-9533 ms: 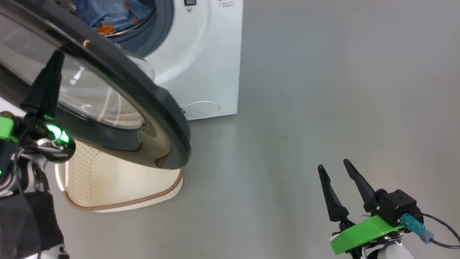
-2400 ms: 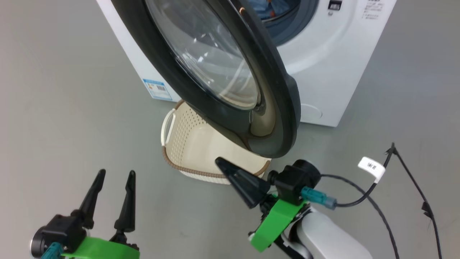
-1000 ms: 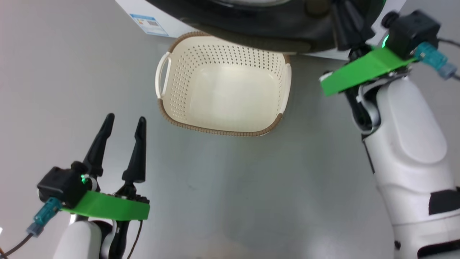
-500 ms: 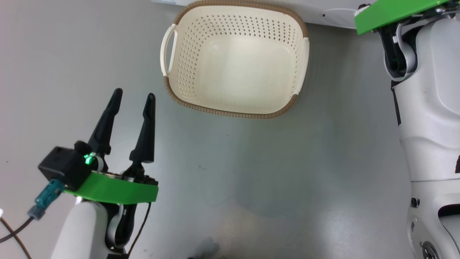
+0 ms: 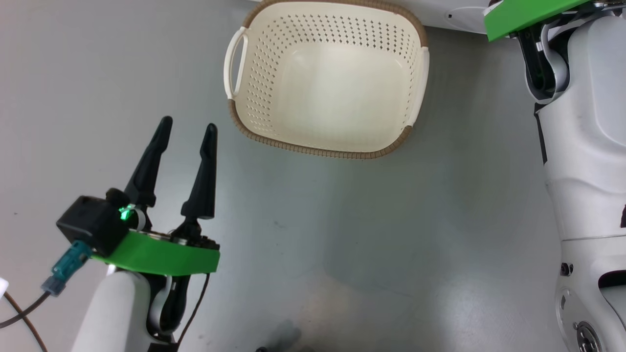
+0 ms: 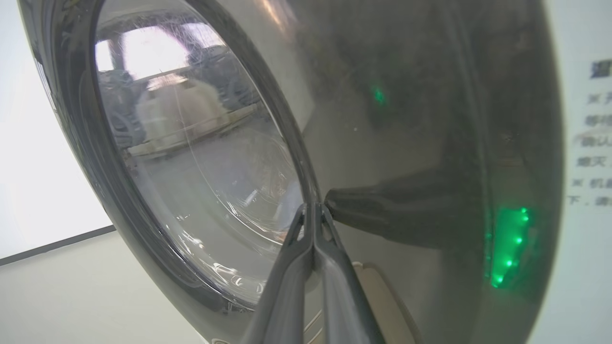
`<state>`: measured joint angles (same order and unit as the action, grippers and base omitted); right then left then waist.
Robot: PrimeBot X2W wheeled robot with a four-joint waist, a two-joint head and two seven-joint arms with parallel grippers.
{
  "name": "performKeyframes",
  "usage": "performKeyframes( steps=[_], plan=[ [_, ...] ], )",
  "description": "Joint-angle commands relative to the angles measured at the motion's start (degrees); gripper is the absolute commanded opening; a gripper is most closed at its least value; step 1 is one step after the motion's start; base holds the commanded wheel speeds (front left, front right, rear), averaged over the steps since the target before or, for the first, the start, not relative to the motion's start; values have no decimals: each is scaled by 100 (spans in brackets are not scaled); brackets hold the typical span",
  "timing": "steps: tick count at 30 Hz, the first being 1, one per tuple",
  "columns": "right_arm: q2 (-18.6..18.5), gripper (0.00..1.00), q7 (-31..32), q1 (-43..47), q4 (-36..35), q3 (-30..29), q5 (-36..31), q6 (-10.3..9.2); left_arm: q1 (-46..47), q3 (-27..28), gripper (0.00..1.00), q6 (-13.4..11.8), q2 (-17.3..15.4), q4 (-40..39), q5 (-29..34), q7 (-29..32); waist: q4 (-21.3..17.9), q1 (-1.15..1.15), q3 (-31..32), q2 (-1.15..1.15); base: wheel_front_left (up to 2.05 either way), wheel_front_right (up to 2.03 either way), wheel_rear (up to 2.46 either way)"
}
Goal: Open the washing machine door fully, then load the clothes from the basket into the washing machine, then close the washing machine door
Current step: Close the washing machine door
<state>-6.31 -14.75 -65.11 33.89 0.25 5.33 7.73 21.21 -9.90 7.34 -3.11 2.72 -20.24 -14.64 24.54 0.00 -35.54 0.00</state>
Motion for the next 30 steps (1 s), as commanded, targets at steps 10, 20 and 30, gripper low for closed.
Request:
performKeyframes(
  steps=[10, 20, 30],
  plan=[
    [162, 0, -25, 413, -83, 456, 242, -24, -83, 333, 100, 14, -244, -90, -9, -36, -231, 0, 320, 0, 0, 0, 0],
    [186, 0, -25, 1377, -539, 819, 868, -24, -276, 473, 100, 14, -349, -91, 90, -36, -560, 0, 776, 0, 0, 0, 0],
    [42, 0, -25, 2189, -996, 1143, 1113, -24, -464, 652, 100, 14, -429, -126, 196, -36, -900, 0, 1181, 0, 0, 0, 0]
  ],
)
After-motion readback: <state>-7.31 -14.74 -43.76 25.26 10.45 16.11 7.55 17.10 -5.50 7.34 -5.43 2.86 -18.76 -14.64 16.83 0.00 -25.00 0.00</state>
